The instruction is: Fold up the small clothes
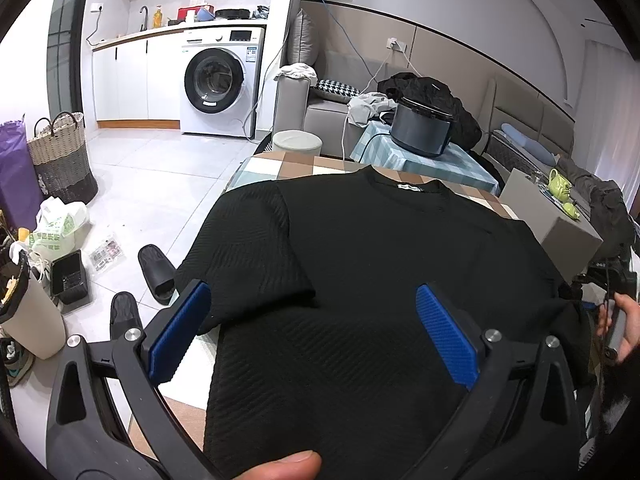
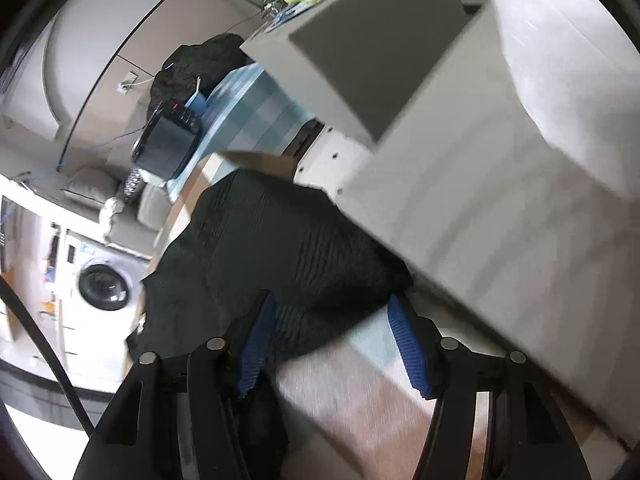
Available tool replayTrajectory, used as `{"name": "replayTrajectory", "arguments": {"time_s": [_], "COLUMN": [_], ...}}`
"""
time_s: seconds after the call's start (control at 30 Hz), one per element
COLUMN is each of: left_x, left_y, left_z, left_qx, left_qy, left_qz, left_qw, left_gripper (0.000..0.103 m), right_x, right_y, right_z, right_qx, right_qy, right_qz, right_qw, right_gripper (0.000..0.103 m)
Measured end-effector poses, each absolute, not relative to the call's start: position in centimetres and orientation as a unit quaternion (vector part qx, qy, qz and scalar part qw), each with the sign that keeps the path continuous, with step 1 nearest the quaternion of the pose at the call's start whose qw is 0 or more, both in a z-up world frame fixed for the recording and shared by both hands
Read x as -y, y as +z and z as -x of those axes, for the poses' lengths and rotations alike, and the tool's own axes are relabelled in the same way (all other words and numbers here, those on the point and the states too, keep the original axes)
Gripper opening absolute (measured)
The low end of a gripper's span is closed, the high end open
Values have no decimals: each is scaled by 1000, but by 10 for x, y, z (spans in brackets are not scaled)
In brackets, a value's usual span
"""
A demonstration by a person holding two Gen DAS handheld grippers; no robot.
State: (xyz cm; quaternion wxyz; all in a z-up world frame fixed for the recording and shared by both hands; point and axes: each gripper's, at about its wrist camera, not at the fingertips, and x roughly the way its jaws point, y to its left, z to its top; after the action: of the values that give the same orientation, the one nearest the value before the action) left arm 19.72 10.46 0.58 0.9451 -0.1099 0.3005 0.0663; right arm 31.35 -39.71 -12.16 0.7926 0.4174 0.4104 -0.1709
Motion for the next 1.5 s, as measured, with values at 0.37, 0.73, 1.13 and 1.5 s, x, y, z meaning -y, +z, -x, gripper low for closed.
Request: {"name": "replayTrajectory", "arguments": {"time_s": [0.37,0.73,1.13,1.5], "left_x": [-113,-139,-153,-214], "left_y": [7,8,6,-10], "left_z": [-194,-184,-186,-197], "left_qx": [-294,-289,-301,-329], "left_qy": [65,93,103,124], "left_qz": [114,128,146,274], "left_qw": [947,944,937,895], "left_gripper": [102,102,102,101], "right_x": [361,175,176,171], "right_y": [-95,-33,-87,-67], "right_z": [-357,-394,-386,-356], "right_qx": [-407,-398,-506,-486], "right_qy": [-202,200,213,233], "right_qz": [-281,-12,-81,-117], "right_qw": [845,895,832,834], "right_gripper": [6,6,36,41]}}
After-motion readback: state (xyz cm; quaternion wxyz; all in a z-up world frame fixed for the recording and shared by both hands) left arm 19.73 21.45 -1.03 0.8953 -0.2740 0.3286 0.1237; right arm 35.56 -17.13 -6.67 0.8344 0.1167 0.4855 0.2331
